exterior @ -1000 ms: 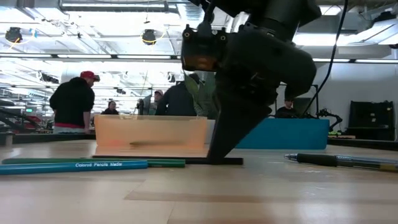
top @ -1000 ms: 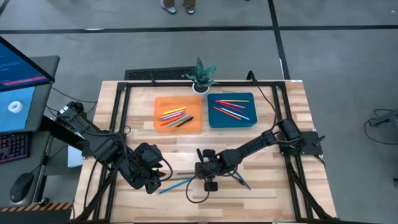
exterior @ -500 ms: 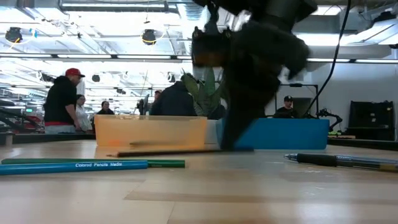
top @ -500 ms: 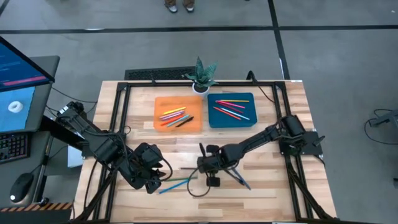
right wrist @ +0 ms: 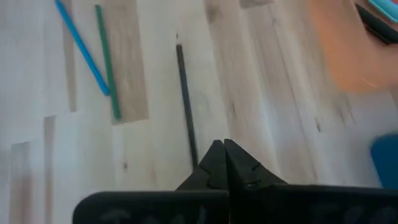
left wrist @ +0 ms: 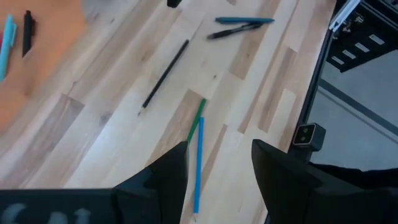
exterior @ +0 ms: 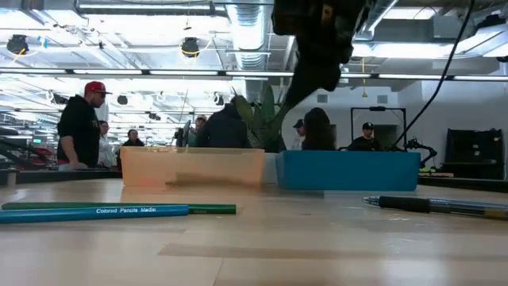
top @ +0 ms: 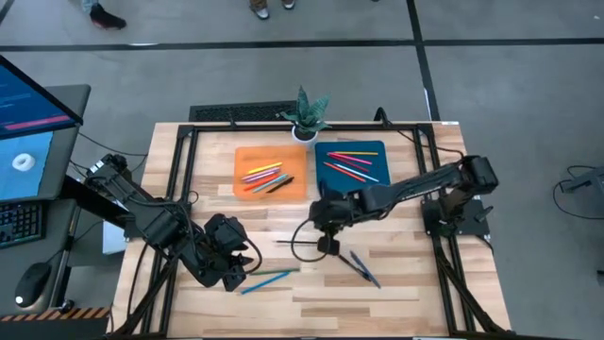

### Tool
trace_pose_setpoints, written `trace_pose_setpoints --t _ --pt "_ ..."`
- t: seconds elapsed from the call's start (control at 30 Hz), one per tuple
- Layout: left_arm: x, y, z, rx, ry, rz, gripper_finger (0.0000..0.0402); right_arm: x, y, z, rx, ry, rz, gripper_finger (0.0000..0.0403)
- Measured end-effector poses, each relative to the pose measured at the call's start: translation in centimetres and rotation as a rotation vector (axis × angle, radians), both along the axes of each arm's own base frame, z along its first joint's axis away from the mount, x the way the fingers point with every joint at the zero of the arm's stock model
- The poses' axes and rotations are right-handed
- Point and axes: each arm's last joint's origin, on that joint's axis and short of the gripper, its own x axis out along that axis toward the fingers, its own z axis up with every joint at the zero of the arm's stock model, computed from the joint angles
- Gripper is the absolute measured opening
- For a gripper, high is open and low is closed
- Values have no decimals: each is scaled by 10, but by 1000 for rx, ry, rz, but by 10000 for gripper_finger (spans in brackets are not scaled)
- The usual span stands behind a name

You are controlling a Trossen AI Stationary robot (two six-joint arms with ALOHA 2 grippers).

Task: Sort pens & pencils
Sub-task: Put the black pencil into the blue bin

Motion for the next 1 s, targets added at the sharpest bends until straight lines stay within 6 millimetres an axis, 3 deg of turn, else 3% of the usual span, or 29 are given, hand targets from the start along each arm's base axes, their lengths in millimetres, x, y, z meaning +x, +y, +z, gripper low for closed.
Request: trace_pose_setpoints --t 0.13,0.33,0.43,0.57,0.8,1.0 --pt "0 0 0 14 -11 11 167 -4 -1 -9 14 -58 -10 11" --pt "1 1 1 21 -33 42 167 -12 17 -26 105 -523 54 69" --pt "1 2 1 26 -42 57 167 -29 15 -50 119 -614 64 92" --pt "2 4 1 40 -56 82 167 -40 16 -76 9 -620 138 119" --pt "7 12 1 53 -64 127 167 -34 14 -132 -50 -490 173 162" --pt "11 17 1 51 -64 157 167 -31 12 -158 -40 -506 156 172"
